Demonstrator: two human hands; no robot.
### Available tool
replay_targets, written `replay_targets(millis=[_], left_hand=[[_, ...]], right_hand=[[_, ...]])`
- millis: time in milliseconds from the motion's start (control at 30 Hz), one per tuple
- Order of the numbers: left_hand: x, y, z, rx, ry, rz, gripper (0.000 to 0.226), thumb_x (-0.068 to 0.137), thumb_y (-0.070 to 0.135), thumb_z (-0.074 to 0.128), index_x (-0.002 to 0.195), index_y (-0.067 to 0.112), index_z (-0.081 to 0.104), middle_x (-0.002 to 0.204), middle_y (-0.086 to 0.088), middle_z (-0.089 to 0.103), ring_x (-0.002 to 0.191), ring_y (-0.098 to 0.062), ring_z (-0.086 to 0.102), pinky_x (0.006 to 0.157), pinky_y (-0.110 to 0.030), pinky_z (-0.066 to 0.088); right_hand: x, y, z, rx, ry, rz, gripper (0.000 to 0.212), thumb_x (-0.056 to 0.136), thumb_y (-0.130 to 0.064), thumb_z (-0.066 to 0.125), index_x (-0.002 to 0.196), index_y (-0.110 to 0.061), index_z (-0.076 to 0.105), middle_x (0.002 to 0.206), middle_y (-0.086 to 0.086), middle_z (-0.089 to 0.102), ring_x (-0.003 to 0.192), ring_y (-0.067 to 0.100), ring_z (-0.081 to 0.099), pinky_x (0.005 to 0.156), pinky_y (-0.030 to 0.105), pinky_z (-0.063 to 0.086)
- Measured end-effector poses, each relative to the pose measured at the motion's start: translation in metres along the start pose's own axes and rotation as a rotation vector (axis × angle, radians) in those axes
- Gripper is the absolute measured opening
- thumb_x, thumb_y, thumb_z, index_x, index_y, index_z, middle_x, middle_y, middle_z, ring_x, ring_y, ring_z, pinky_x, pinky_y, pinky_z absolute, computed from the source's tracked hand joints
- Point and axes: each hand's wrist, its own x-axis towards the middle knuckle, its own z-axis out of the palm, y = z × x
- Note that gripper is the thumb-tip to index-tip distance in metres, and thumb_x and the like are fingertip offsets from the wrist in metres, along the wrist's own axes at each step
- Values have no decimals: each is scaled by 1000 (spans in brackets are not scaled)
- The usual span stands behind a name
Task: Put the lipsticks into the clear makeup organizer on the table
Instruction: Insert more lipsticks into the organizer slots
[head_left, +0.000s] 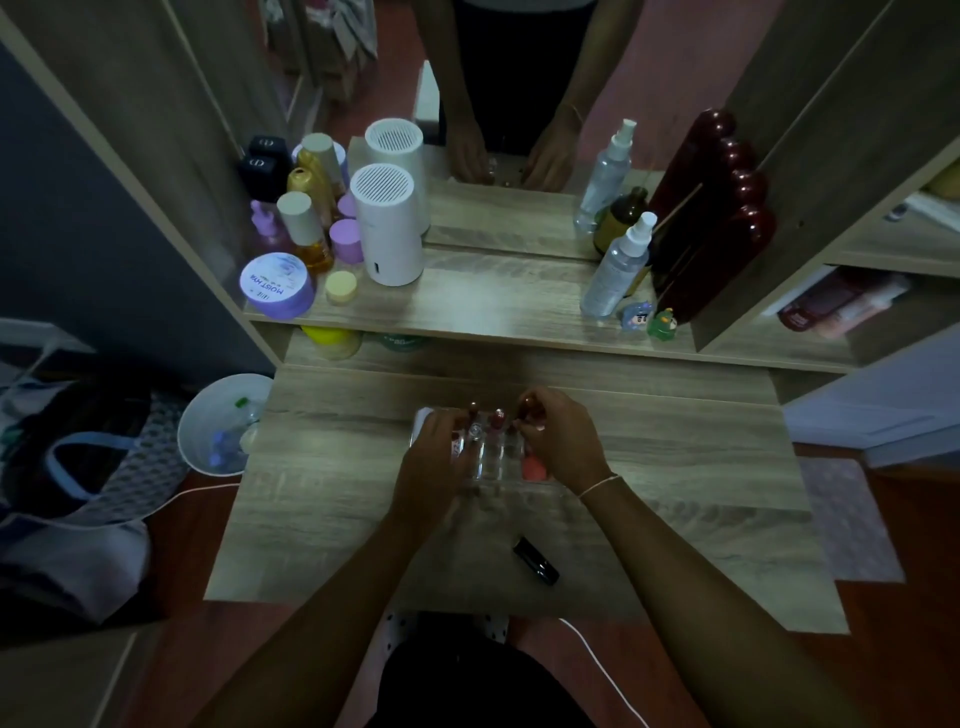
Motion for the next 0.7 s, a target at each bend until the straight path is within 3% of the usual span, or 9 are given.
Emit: replay_targets(millis=[100,200,300,433,567,700], left_hand=[[-3,-4,-1,-7,-19,-1,28,87,29,67,110,15,57,115,-5,56,86,-8,62,71,-7,47],[-3,-7,-4,18,-30,-1,27,88,32,64,109,17,55,114,-3,55,82,0,56,68,-2,43],[-6,-10,-6,23,-31,-23,25,89,32,61,109,18,54,113,-4,56,84,-6,59,70,-14,49],[-14,-14,-7,195,-61,-26,28,88,18,64,114,7,59,117,-11,62,97,-22,64,77,-27,52],[-26,-20,-15,501,-129,268,26,72,4,80,96,2,71,102,-18,72,92,-29,69,74,-34,61],[-37,-21,-17,376,-111,250,21,79,1,72,100,-1,68,101,-20,69,89,-30,67,69,-36,59]], right_hand=[[3,1,2,-28,-22,5,22,73,-4,73,92,-13,66,95,9,69,85,25,64,75,35,52],[4,1,6,-36,-39,-1,21,73,-5,73,90,-15,66,93,7,69,83,22,63,71,32,48],[4,1,7,-35,-43,-11,19,73,-6,73,88,-15,65,91,6,68,82,23,63,71,35,51],[4,2,9,-44,-43,-5,19,75,-6,73,91,-14,66,94,7,69,83,23,64,73,36,53],[1,2,10,-54,-51,4,24,76,-6,70,98,-14,67,99,9,71,89,26,66,77,36,52],[-7,3,10,-44,-33,17,33,80,-7,68,112,-13,64,109,9,69,97,25,65,87,41,54]])
